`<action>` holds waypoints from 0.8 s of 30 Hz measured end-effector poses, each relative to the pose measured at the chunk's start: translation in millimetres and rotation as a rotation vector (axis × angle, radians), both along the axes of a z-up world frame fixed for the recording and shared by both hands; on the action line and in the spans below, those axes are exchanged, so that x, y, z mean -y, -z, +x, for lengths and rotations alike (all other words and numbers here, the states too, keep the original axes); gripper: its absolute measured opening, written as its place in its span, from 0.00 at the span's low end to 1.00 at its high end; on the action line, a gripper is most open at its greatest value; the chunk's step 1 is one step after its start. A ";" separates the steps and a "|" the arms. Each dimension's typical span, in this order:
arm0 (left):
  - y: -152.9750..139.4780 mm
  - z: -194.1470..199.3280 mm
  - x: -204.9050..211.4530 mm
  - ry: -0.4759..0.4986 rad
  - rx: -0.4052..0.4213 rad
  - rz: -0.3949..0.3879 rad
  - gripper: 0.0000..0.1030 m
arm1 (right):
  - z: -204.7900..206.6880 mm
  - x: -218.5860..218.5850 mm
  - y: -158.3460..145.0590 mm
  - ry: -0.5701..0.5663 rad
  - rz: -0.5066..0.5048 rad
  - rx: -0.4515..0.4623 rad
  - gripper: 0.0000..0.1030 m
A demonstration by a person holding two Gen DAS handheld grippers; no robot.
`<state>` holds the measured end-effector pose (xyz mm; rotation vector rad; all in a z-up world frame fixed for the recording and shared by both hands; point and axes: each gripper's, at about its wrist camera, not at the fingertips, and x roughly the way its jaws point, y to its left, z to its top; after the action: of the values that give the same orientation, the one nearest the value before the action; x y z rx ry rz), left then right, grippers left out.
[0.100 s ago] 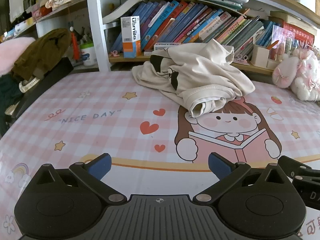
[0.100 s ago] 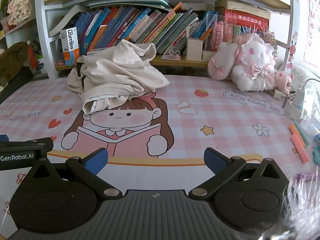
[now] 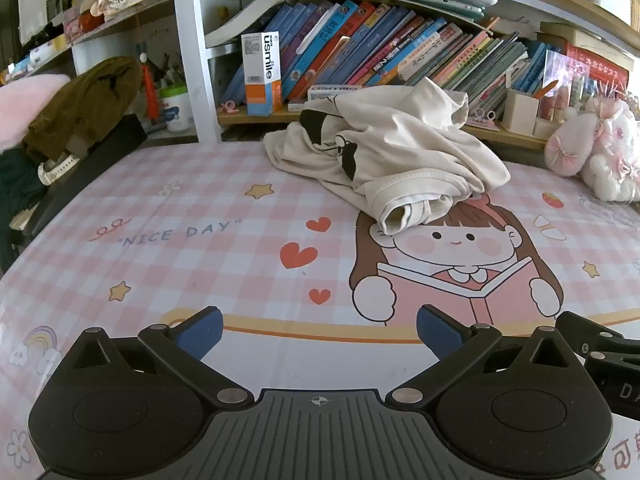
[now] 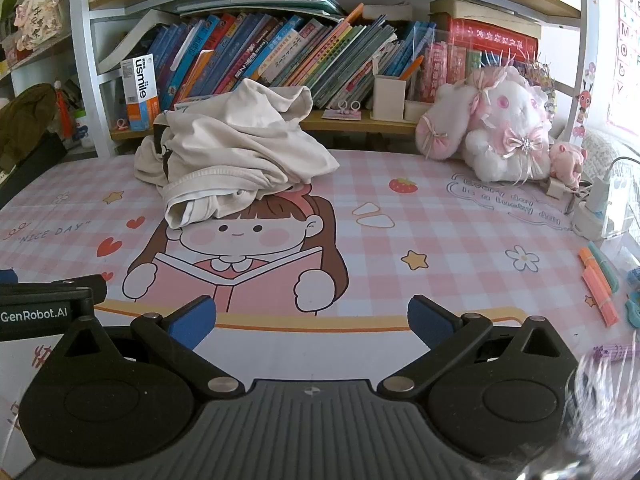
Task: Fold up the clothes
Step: 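Move both grippers toward the crumpled cream T-shirt on the bed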
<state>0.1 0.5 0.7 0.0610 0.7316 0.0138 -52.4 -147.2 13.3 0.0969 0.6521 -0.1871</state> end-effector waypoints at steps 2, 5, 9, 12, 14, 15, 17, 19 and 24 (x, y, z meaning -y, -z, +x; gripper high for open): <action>-0.8 0.0 -0.4 0.000 -0.001 0.000 1.00 | -0.1 -0.1 -0.2 0.000 0.000 -0.001 1.00; 2.2 1.1 0.1 0.000 0.000 0.000 1.00 | -0.2 -0.2 -0.4 0.000 0.000 -0.002 1.00; 0.4 0.6 -1.0 0.000 0.000 -0.003 1.00 | -0.3 -0.5 -0.5 0.000 0.000 -0.004 1.00; -1.0 0.5 -2.5 -0.001 -0.002 -0.007 1.00 | 0.1 -1.6 0.7 0.000 -0.002 -0.002 1.00; -1.0 0.7 -2.5 -0.002 -0.002 -0.007 1.00 | -0.3 -2.3 0.8 0.000 -0.003 -0.001 1.00; -1.1 0.5 -2.4 -0.001 -0.002 -0.008 1.00 | -0.6 -2.7 1.0 0.000 -0.003 0.000 1.00; -1.4 0.3 -2.2 -0.001 -0.001 -0.008 1.00 | -1.2 -3.2 1.3 -0.001 -0.003 0.001 1.00; -1.2 0.1 -2.4 -0.001 -0.003 -0.008 1.00 | -0.7 -2.6 -0.3 -0.001 -0.001 0.001 1.00; -0.6 -0.4 -2.9 -0.001 -0.005 -0.009 1.00 | -1.0 -2.8 -0.1 -0.004 -0.001 0.001 1.00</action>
<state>-0.4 3.4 1.3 0.0520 0.7369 0.0118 -53.4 -144.4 13.4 0.0951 0.6513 -0.1831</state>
